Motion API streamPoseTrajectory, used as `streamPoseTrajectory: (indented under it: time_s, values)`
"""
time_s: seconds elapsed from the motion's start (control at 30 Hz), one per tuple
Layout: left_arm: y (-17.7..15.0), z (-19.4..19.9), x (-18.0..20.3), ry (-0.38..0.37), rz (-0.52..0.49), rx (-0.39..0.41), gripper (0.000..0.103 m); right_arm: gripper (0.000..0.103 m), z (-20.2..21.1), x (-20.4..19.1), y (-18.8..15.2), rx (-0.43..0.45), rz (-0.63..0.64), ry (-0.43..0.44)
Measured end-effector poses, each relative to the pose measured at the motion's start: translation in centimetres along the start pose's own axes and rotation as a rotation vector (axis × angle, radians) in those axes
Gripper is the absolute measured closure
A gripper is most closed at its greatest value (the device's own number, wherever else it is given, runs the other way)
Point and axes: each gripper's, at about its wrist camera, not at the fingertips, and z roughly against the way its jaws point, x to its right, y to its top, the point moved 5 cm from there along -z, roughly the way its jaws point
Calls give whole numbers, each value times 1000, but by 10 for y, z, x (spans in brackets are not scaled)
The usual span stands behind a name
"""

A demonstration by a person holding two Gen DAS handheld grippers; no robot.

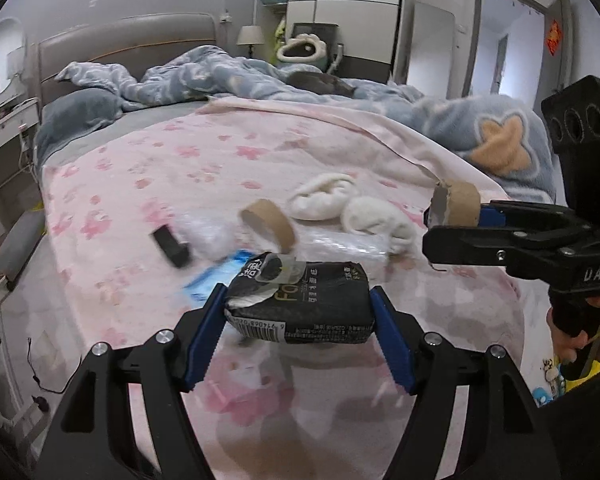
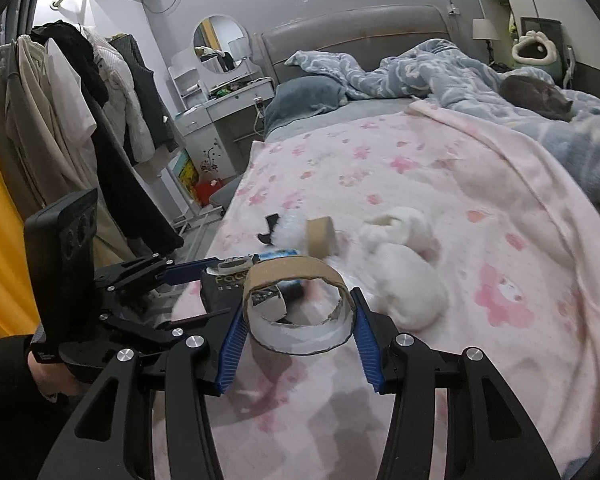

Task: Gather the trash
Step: 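Carry the snack bag and tape roll over the green trash bin with both tools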

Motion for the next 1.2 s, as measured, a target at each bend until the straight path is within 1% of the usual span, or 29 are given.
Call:
streamPoseTrajectory:
  time_s: [0.13,0.2,0.33,0.43,0.53,0.63,0.77,1.0,1.2]
  values:
    - [-5,9,-26,51,45,-8,30,53,-18,-16,6,-23,12,2]
    - [-7,13,-38,95,58,-12,30,53,-30,-21,8,-48,4,-16]
    - [-12,24,-65,178,103,-23,30,53,-49,-31,12,-78,-24,-15]
    - [-18,30,-81,196,145,-34,30,53,-60,-45,18,-89,-30,4]
    - [-27,36,-98,216,177,-52,30,53,-74,-63,21,-108,-33,47]
    - [-38,41,-115,267,206,-85,30,53,-87,-77,23,-132,-24,61]
    - [-59,50,-140,302,248,-128,30,53,-107,-104,24,-168,-5,84]
    - [-93,68,-179,335,323,-180,30,53,-146,-148,11,-261,38,112]
    - [-127,75,-206,362,391,-269,30,53,-174,-182,-4,-338,48,139]
